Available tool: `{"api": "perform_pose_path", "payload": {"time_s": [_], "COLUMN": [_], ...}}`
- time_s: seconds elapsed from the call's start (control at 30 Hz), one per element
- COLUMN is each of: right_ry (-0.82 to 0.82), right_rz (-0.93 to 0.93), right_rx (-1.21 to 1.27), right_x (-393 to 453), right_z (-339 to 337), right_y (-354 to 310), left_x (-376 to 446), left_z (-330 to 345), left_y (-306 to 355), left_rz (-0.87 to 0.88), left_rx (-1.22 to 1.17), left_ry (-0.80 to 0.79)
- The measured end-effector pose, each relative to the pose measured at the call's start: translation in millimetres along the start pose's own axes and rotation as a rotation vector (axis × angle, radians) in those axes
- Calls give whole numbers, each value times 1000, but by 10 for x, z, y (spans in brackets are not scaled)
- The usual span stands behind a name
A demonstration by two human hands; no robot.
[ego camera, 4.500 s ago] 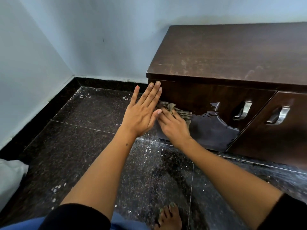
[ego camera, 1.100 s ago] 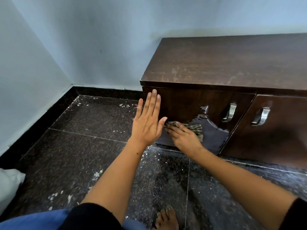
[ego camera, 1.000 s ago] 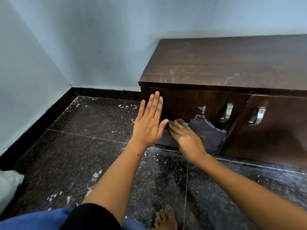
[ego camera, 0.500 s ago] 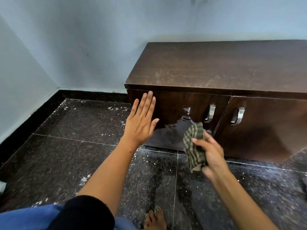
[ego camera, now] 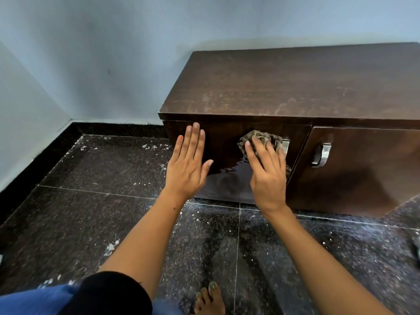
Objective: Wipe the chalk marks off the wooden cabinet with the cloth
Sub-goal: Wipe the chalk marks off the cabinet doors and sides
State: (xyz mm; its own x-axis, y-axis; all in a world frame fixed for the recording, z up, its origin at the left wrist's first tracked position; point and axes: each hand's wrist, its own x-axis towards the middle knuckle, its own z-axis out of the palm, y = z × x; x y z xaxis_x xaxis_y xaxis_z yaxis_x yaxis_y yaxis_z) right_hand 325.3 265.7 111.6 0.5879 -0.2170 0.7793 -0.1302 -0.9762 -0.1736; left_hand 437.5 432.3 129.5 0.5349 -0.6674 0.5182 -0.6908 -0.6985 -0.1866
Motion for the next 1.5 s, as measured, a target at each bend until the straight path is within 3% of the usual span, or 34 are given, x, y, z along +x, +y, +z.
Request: {"api": "perform_pose_path", "payload": {"time_s": [0.17, 0.33, 0.5, 0.7, 0.9, 1.07, 1.23, 1.43, 1.5], "right_ry": [-210, -175, -308, -141, -269, -178, -380, -247, -277], "right_rz": [-58, 44, -79, 61, -62, 27, -122, -27, -57], "right_rx": [-4, 62, -10, 95, 15, 62, -15, 29, 27], "right_x": [-267, -220, -375, -171, -306, -209, -321, -254, -238], "right_z": [43, 96, 108, 116, 38, 96, 47, 99, 133], "right_y": [101, 15, 85, 21, 153, 35, 119, 65, 18], "left_x": [4, 9, 4, 1, -7, -68, -107, -98, -99], "left_z": [-10, -4, -8, 5, -18, -4, -16, 8, -3], "left_y": [-1, 1, 4, -21, -62, -133, -208, -183, -178], "left_rz": [-1, -5, -7, -1, 3, -64, -101, -106, -103], "left_rx": [-21, -22, -22, -3, 29, 34, 16, -13, -24], "left_ry": [2, -4, 3, 6, 3, -35, -64, -60, -62]}}
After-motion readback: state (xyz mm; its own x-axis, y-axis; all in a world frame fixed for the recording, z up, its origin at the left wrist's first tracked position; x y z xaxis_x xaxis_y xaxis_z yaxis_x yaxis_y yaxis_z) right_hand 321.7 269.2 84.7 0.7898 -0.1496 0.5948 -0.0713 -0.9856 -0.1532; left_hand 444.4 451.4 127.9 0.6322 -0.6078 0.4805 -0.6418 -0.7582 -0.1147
